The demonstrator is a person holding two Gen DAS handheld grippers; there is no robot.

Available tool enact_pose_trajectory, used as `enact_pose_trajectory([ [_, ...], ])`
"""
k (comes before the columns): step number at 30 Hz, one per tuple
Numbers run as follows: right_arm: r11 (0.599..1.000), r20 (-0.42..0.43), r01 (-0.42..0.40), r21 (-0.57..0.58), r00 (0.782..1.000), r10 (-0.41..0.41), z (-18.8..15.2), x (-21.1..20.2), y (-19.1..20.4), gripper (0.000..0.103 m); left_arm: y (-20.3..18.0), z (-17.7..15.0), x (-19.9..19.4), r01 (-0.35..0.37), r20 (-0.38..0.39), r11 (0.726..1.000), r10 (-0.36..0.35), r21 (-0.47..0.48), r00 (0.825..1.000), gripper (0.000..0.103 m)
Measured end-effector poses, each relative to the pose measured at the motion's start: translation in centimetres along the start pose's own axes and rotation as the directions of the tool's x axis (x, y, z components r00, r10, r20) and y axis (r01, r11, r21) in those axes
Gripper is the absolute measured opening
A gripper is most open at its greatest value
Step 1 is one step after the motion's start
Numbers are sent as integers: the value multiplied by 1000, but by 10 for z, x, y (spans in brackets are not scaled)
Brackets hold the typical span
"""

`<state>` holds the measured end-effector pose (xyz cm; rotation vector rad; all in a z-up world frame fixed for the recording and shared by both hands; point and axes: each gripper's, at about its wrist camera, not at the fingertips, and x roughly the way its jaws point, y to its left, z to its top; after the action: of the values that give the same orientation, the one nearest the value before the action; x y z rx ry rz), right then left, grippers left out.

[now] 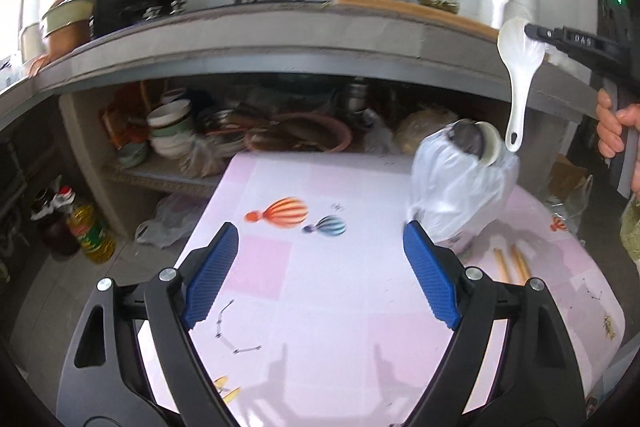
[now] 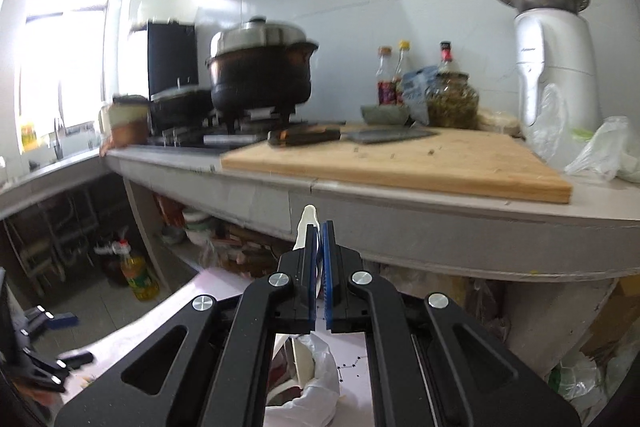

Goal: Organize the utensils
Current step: 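Withdraw the left tool while the right tool carries the white spoon over the holder, then open the right tool to drop the white spoon into the holder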

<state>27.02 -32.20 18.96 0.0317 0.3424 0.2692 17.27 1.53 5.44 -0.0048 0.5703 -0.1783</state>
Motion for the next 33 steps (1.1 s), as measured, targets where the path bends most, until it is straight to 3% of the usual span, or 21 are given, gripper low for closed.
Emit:
enact_pose_trajectory([
  [6,996,-45,11,-87,999,-15,-22,21,9,3,19,-7,-1,-24,-12,999,24,-38,1000,81],
  [16,981,-127,-20,-192,992,-5,-49,30,21,3,16,-6,0,-13,-3,999,13,-38,1000,81],
  [33,961,-249,-46,-273,968,-24,-89,30,33,3,8,-7,-3,-2,1,1000,2,-29,1000,81],
])
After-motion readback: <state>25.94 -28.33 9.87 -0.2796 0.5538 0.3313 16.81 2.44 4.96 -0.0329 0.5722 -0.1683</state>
